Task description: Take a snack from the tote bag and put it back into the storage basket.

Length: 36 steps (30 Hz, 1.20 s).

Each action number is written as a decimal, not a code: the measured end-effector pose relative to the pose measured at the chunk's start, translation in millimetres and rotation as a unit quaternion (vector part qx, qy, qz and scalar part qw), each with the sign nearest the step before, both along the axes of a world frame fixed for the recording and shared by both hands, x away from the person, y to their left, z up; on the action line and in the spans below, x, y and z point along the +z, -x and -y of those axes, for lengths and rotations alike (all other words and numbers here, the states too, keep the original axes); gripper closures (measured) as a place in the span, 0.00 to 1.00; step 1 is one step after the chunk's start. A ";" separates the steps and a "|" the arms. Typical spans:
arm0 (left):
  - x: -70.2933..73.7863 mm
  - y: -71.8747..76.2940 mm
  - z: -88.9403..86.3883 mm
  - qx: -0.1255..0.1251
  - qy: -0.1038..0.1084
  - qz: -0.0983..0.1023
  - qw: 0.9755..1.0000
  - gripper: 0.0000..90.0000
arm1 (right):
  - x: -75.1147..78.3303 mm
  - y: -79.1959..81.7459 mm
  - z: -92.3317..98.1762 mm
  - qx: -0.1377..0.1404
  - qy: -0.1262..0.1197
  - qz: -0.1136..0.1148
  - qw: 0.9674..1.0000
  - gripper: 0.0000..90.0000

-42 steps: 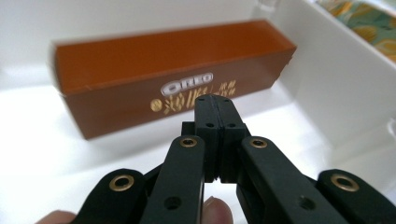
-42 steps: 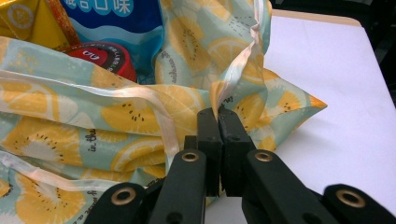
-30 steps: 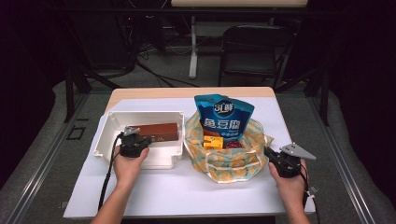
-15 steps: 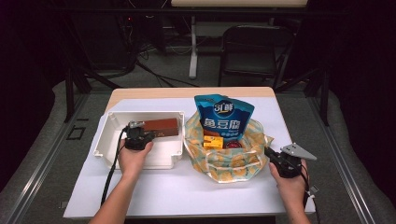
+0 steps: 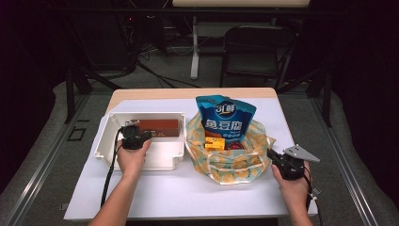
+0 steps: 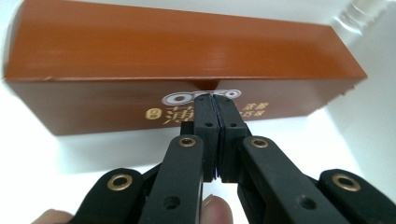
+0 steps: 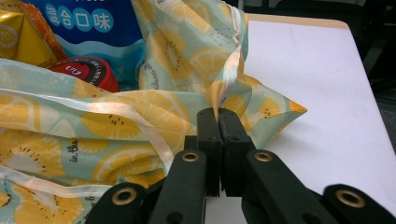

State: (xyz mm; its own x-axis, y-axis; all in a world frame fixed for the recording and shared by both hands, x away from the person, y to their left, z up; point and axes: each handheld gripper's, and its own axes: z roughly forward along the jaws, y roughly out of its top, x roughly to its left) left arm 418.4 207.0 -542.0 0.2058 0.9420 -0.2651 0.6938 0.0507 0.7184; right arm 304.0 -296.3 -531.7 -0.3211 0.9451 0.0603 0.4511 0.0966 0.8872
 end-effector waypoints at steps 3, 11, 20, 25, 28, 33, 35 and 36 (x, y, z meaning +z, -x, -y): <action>0.0 -0.1 1.0 -0.007 -0.005 0.005 1.000 0.99 | -0.4 0.0 0.4 -0.001 -0.001 0.000 1.000 0.99; 0.2 -1.3 -1.6 -0.008 0.002 -0.001 1.000 0.99 | -0.2 0.5 -0.9 0.002 0.001 0.001 1.000 0.99; 9.4 14.5 2.5 -0.034 -0.008 0.033 0.999 0.86 | 4.8 3.2 2.2 0.002 -0.004 0.013 1.000 0.80; 20.2 32.8 -0.4 -0.042 0.005 0.063 0.997 0.77 | 15.8 8.8 0.9 -0.002 0.005 0.037 0.999 0.64; 28.5 45.9 2.4 -0.052 0.005 0.080 0.995 0.70 | 22.6 12.5 0.8 -0.006 0.003 0.047 0.999 0.59; 45.3 74.3 20.0 -0.090 0.011 0.120 0.989 0.65 | 26.7 14.1 -0.2 -0.005 -0.015 0.053 0.998 0.56; 49.2 83.3 31.1 -0.109 0.010 0.130 0.985 0.63 | 26.1 13.1 -2.6 -0.007 -0.015 0.052 0.999 0.53; 51.1 87.5 36.7 -0.117 0.010 0.135 0.984 0.62 | 25.8 12.3 -4.3 -0.006 -0.015 0.048 0.999 0.52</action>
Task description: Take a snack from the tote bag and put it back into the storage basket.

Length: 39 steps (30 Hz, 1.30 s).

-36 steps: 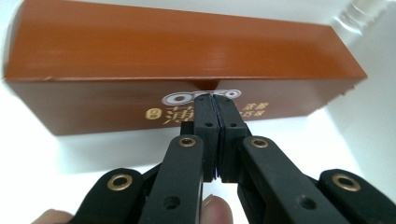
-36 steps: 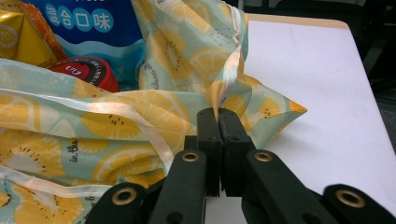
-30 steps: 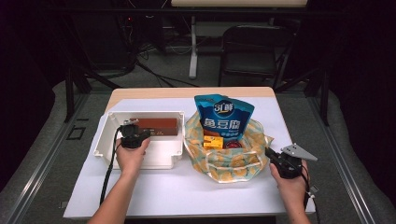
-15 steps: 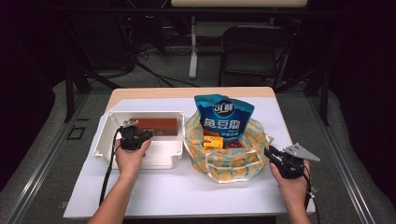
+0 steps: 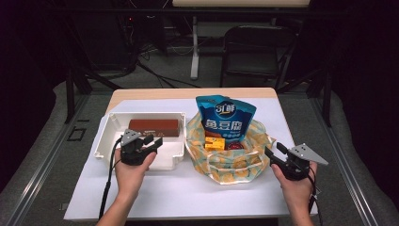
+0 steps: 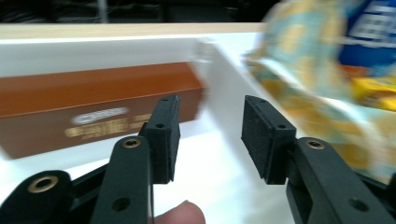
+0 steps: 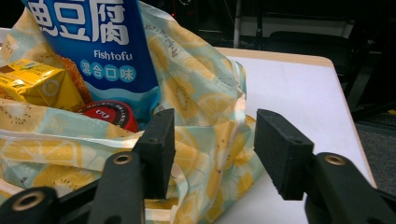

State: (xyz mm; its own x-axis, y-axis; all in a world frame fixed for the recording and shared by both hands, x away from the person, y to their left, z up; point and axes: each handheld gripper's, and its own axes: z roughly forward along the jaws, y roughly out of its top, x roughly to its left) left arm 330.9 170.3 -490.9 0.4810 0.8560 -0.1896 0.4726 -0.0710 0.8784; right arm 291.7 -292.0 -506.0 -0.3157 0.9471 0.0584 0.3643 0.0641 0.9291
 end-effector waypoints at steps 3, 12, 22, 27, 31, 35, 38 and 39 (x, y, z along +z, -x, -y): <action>5.7 10.4 16.7 -0.025 0.007 0.016 1.000 0.60 | -0.4 -1.3 -6.9 0.004 0.002 0.001 1.000 0.49; 9.0 21.6 55.6 -0.076 0.007 0.031 0.997 0.60 | -1.6 -4.7 -25.1 0.048 -0.018 0.002 0.999 0.87; 12.5 19.7 87.1 -0.132 0.008 0.027 0.991 0.59 | -11.7 -20.0 -45.9 0.052 0.005 -0.019 0.998 0.99; -3.1 20.2 101.5 -0.143 -0.002 0.003 0.990 0.54 | -18.9 -14.6 -51.1 0.069 0.018 -0.037 0.997 1.00; -13.6 21.7 111.2 -0.142 -0.023 -0.013 0.990 0.45 | -23.0 -12.0 -52.9 0.080 0.030 -0.050 0.995 1.00; -15.0 24.0 118.4 -0.129 -0.023 -0.021 0.991 0.31 | -25.0 -11.5 -55.3 0.083 0.035 -0.053 0.995 1.00; -16.0 24.4 124.5 -0.117 -0.049 -0.019 0.992 0.28 | -25.1 -11.1 -57.6 0.086 0.037 -0.053 0.994 1.00; -17.4 24.2 125.1 -0.107 -0.063 -0.019 0.992 0.35 | -25.1 -11.1 -57.6 0.087 0.037 -0.053 0.994 1.00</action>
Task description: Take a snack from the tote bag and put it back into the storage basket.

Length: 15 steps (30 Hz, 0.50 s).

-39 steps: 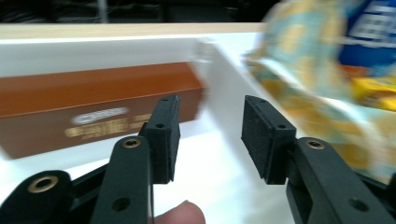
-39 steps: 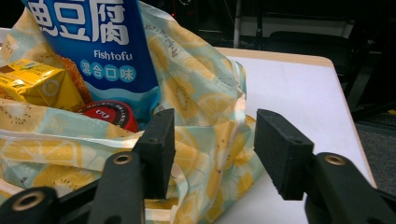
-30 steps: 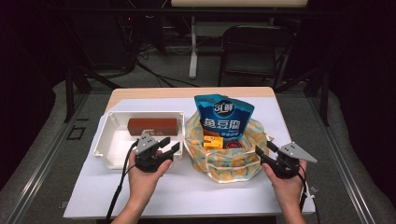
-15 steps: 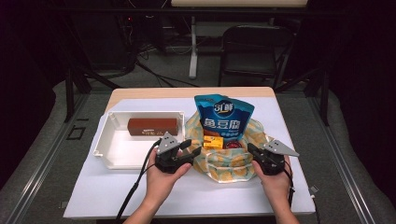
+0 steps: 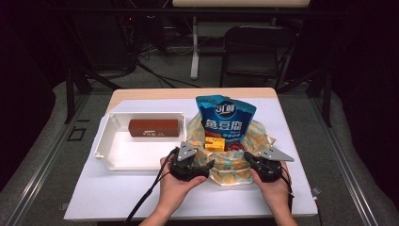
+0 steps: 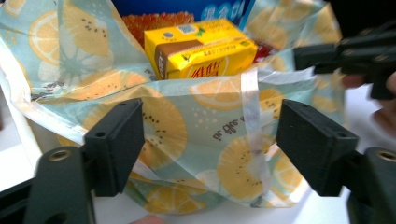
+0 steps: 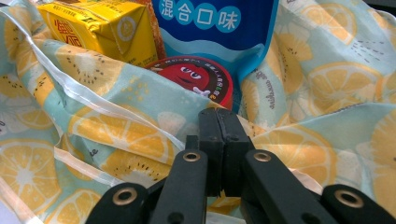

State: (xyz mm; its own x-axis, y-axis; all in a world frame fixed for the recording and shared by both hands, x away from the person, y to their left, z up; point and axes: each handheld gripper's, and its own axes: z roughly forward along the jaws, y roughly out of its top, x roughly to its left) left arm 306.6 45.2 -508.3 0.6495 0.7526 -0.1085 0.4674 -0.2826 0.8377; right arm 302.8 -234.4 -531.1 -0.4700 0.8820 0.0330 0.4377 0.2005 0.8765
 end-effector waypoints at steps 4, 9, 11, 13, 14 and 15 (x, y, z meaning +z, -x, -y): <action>-8.0 -1.6 -2.0 -0.010 -0.006 -0.019 1.000 0.87 | -1.1 0.1 1.4 -0.002 -0.007 0.000 1.000 1.00; -25.0 -1.7 -5.6 -0.035 -0.007 -0.052 0.998 1.00 | -6.3 -0.3 2.2 -0.003 0.003 -0.022 1.000 1.00; -35.7 -2.9 -7.4 -0.034 -0.013 -0.072 0.997 1.00 | -11.1 -1.8 1.1 -0.006 0.008 -0.036 0.999 1.00; -46.8 -4.7 -8.3 -0.038 -0.023 -0.091 0.995 1.00 | -17.0 -4.3 1.0 -0.005 0.004 -0.056 0.998 1.00; -51.8 -4.5 -8.1 -0.036 -0.027 -0.097 0.994 1.00 | -21.3 -5.6 -0.5 -0.008 -0.004 -0.063 0.998 1.00; -56.3 -4.6 -7.8 -0.033 -0.032 -0.102 0.994 1.00 | -22.7 -6.6 0.9 -0.006 0.009 -0.076 0.997 1.00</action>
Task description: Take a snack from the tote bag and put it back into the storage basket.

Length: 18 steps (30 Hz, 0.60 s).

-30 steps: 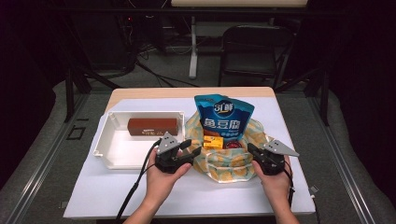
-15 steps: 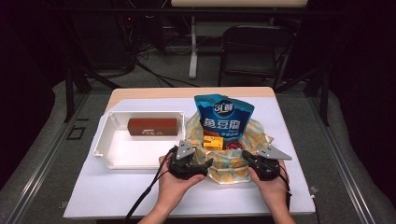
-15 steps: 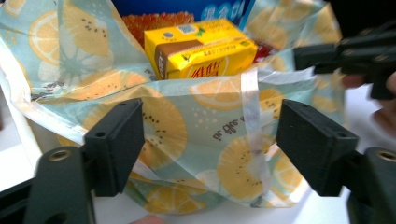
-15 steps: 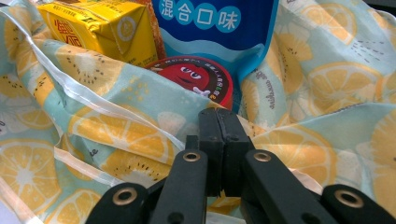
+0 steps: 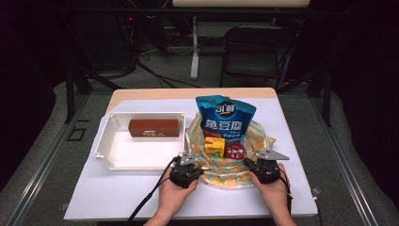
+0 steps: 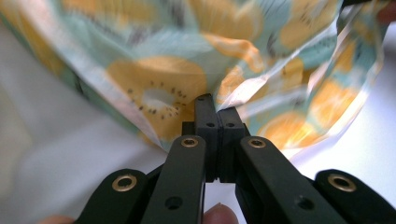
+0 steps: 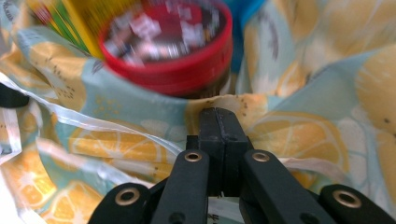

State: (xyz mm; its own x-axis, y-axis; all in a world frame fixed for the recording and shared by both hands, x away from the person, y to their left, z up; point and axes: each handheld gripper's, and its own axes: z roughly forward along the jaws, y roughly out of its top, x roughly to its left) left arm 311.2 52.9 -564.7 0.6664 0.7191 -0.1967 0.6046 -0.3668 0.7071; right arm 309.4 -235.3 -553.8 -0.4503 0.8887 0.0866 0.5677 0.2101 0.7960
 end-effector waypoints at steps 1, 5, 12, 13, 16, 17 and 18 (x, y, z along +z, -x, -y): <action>-0.1 -0.2 -1.4 0.001 0.005 -0.007 1.000 1.00 | -2.3 -1.1 -0.1 0.002 0.003 -0.012 1.000 1.00; 0.8 -0.9 -1.3 0.003 0.000 -0.008 1.000 1.00 | -5.4 -3.6 -1.5 -0.001 0.006 -0.031 1.000 1.00; 8.6 4.5 -7.1 0.004 0.023 0.026 0.999 1.00 | 8.5 5.8 0.5 0.009 0.005 0.014 1.000 0.95; 10.6 4.4 -8.4 0.003 0.028 0.028 0.999 1.00 | 12.8 7.9 0.0 0.007 -0.004 0.029 1.000 0.94; 13.1 3.3 -11.5 0.000 0.032 0.030 0.999 1.00 | 30.2 13.6 3.7 0.009 -0.008 0.067 0.998 0.90; 13.3 3.4 -12.1 -0.001 0.033 0.032 0.999 0.98 | 34.9 14.6 4.2 0.008 -0.010 0.078 0.997 0.88; 13.6 4.1 -12.6 0.001 0.035 0.035 0.999 0.95 | 39.4 15.4 4.9 0.010 -0.012 0.087 0.996 0.87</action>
State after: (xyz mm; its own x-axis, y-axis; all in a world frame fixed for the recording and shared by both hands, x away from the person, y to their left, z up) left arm 307.1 65.6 -551.0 0.6786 0.7067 -0.2003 0.5541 -0.3136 0.7711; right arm 294.1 -240.2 -514.4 -0.4780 0.8779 0.0275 0.4169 0.1992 0.8868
